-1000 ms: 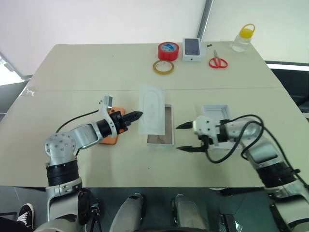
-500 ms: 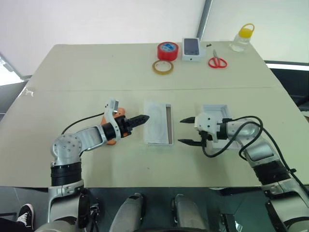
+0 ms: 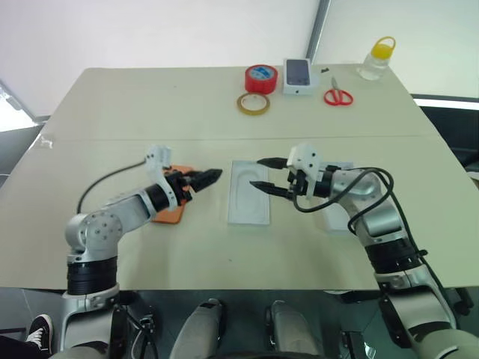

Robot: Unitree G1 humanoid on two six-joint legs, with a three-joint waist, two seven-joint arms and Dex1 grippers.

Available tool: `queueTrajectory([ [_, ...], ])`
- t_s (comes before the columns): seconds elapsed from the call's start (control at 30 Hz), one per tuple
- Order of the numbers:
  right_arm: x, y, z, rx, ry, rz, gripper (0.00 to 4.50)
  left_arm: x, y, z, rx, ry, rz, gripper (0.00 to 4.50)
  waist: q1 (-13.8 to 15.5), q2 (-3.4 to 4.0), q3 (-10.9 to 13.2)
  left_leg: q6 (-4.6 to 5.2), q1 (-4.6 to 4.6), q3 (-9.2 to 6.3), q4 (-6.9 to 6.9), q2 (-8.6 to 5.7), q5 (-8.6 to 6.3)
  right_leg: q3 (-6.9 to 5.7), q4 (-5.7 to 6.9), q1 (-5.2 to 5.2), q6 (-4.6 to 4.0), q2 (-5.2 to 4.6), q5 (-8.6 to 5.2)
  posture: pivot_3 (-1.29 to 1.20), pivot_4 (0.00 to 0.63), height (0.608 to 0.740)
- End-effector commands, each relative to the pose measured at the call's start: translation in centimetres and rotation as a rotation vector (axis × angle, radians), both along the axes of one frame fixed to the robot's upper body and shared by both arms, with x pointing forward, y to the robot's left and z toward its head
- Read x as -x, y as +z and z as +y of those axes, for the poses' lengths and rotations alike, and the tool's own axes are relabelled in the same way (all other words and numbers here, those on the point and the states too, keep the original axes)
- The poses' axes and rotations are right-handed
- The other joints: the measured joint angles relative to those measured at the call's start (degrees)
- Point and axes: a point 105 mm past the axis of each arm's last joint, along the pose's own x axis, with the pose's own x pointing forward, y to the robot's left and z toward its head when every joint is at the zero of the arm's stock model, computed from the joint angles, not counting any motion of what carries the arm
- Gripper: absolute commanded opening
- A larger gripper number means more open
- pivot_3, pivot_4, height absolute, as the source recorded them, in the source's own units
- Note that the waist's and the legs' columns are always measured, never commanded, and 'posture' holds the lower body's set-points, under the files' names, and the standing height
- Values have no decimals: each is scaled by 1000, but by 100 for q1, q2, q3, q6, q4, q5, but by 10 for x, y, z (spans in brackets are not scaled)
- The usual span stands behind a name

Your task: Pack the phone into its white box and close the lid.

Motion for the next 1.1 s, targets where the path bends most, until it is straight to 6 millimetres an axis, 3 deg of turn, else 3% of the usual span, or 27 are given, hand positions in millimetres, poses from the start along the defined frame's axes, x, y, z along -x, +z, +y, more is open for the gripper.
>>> queueTrajectory([
  [0.03, -1, -8, 23, 64, 12, -57, 950, -4, 14, 32, -77, 109, -163, 4500, -35, 2, -1, 0, 1, 3, -4, 0, 0, 2, 0, -4, 0, -1, 0, 0, 150, 740],
  [0.1, -3, -12, 30, 65, 2, -51, 67, -4, 10, 46, -72, 147, -143, 4500, -42, 3, -1, -2, 2, 4, -8, 4, 2, 4, 5, -9, -3, 3, 1, 0, 150, 740],
  [0.27, -7, -7, 59, 46, 1, -93, 67, 1, -2, 86, -43, 213, -42, 4500, -60, 1, 0, -5, 0, 0, -9, 4, 3, 3, 9, -14, -5, 5, 3, 0, 150, 740],
  [0.43, -6, -9, 107, 49, 33, -106, 67, 7, -16, 124, 15, 288, 105, 4500, -64, 0, 0, -5, 1, -3, -14, 6, 3, 2, 15, -39, -6, 9, 3, 0, 150, 740],
  [0.57, -4, -16, 132, 108, 53, -142, 67, 9, -22, 140, 16, 315, 161, 4500, -41, -5, -1, -7, 0, -3, -13, 4, 5, 2, 19, -49, -6, 8, 3, 0, 150, 740],
  [0.7, -4, -31, 158, 208, 72, -73, 67, 19, -33, 130, 143, 201, 319, 4500, -62, -9, -4, -8, -1, -4, -13, 2, 5, 3, 19, -50, -6, 7, 3, 0, 150, 740],
  [0.9, -12, -60, 157, 427, 45, -10, 67, 26, -52, 115, 114, 117, 448, 4500, -124, -14, -7, -11, -1, -9, -13, 1, 7, 1, 29, -54, -6, 8, 3, 0, 150, 740],
  [1.1, -8, -64, 161, 455, 84, 42, 67, 25, -66, 104, 85, 78, 516, 4500, -172, -9, -12, -13, 3, -11, -14, 1, 8, 2, 38, -54, -6, 8, 3, 0, 150, 740],
])
